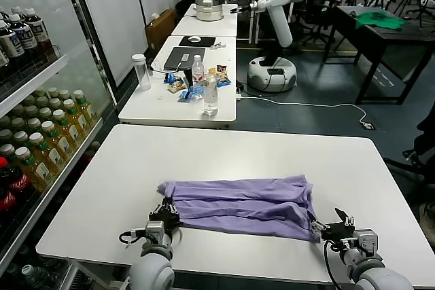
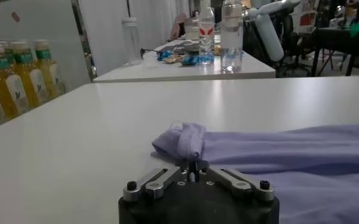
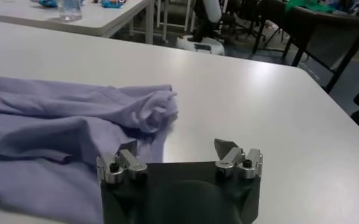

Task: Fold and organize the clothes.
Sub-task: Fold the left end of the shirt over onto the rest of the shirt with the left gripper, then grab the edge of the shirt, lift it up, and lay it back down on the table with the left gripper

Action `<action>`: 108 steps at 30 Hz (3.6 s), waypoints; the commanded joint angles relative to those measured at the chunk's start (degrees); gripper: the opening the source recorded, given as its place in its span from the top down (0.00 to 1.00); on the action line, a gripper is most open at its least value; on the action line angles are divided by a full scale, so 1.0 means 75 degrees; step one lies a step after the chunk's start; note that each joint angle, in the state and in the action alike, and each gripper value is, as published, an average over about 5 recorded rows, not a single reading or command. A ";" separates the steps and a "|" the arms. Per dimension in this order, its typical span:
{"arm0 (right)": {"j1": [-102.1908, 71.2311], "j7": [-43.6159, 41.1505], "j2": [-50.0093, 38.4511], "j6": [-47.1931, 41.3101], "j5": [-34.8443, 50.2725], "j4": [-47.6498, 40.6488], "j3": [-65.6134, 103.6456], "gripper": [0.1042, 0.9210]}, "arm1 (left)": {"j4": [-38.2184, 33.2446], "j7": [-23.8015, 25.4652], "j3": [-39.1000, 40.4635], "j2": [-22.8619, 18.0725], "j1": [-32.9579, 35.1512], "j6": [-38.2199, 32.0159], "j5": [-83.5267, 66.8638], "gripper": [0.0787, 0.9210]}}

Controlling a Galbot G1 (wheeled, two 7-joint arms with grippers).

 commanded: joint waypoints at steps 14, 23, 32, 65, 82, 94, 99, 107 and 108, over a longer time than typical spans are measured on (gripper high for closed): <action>-0.0075 0.0018 0.0056 0.0003 -0.0023 0.0140 0.0010 0.12 | -0.1999 0.0729 -0.2537 0.2222 -0.0345 0.0454 -0.4593 0.94; -0.0177 0.0014 0.0102 0.0011 -0.0137 0.0196 -0.0005 0.12 | -0.3010 0.0476 -0.1157 0.0594 -0.0446 0.0284 -0.6672 0.94; -0.0251 -0.0003 0.0110 0.0062 -0.0238 0.0206 0.0003 0.12 | -0.2235 0.0365 0.0152 -0.0183 -0.1012 -0.0036 -0.6966 0.94; 0.0137 -0.0047 -0.0019 0.0149 -0.0139 -0.0079 -0.0089 0.12 | -0.0869 0.1539 0.1287 -0.0480 -0.1507 -0.0337 -0.4317 0.50; 0.0336 -0.0061 0.0011 0.0188 -0.0138 -0.0175 -0.0206 0.12 | -0.0056 0.0731 0.0536 0.0600 -0.0447 -0.0660 0.0836 0.12; 0.0228 -0.0078 -0.0052 0.0212 -0.0117 -0.0141 -0.0127 0.12 | 0.0722 0.0513 0.0964 0.0126 -0.0854 -0.0062 0.0522 0.12; 0.0266 -0.0076 -0.0079 0.0212 -0.0095 -0.0154 -0.0134 0.12 | 0.0877 0.0479 0.1042 0.0102 -0.0900 0.0010 0.0423 0.12; 0.0321 -0.0065 -0.0088 0.0208 -0.0088 -0.0175 -0.0161 0.12 | 0.0831 0.0464 0.1030 0.0156 -0.0917 0.0016 -0.0191 0.14; 0.0322 -0.0064 -0.0087 0.0207 -0.0088 -0.0174 -0.0161 0.12 | 0.0802 0.0480 0.1027 0.0159 -0.0912 0.0001 -0.0328 0.17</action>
